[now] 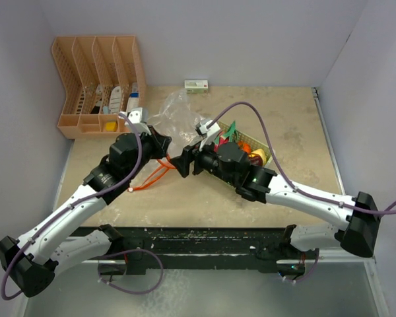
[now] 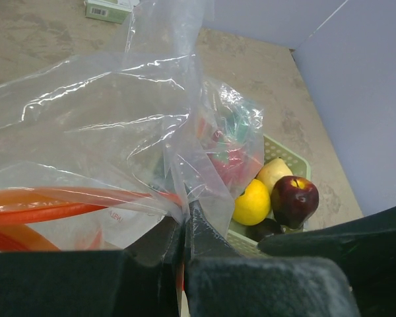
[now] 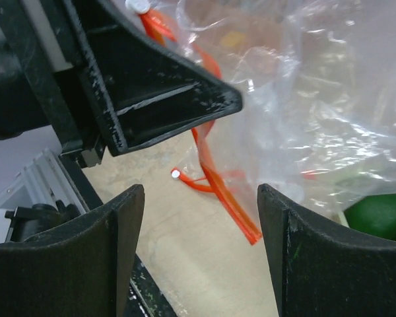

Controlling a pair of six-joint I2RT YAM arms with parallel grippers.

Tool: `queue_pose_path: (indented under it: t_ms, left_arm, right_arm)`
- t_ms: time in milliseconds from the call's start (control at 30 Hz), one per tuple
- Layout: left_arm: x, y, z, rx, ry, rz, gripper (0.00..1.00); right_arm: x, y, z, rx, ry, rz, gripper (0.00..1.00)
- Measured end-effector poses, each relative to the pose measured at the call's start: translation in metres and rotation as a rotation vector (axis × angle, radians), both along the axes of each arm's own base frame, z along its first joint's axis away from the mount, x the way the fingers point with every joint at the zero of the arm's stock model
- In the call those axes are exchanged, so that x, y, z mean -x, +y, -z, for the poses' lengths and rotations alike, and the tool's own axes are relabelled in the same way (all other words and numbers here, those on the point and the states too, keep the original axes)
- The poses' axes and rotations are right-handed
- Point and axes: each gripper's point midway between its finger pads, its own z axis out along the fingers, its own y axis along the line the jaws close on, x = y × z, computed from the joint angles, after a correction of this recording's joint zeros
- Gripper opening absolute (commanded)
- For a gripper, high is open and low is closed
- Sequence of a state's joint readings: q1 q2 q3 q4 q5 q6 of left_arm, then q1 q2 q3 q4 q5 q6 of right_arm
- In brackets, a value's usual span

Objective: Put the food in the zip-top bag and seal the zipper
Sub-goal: Adjust the zipper on the food storage bag, then open the zipper of the food storage bag.

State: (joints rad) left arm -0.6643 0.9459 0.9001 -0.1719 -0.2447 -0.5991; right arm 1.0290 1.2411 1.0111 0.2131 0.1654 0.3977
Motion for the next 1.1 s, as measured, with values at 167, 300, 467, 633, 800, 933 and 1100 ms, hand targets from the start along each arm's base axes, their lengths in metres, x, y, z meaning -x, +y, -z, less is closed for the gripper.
queue_pose_path:
  t_ms: [167,300,467,633,800,933,1100]
  left_arm:
    - [0.000,-0.003,-0.002,0.032,0.008,0.005,0.00]
    - [0.002,-0.009,-0.009,0.070,0.001,0.025,0.00]
    - [0.010,-0.015,-0.018,0.122,-0.001,0.069,0.00]
    - [0.019,-0.019,-0.031,0.180,-0.011,0.109,0.00]
    - [0.023,-0.023,-0.036,0.214,-0.008,0.133,0.00]
    - [0.023,-0.026,-0.041,0.235,-0.016,0.143,0.00]
    - [0.025,-0.031,-0.047,0.271,-0.020,0.163,0.00]
  right_arm:
    - [0.009,0.021,0.016,0.029,-0.001,-0.040,0.71]
    - [0.003,0.025,0.020,0.028,-0.011,0.000,0.72]
    - [-0.015,0.015,0.023,0.015,-0.035,0.117,0.69]
    - [-0.030,0.012,0.027,0.011,-0.052,0.200,0.67]
    - [-0.035,0.016,0.027,-0.010,-0.066,0.222,0.67]
    - [-0.037,0.016,0.022,-0.028,-0.075,0.232,0.67]
    - [-0.040,0.013,0.018,-0.061,-0.090,0.263,0.50]
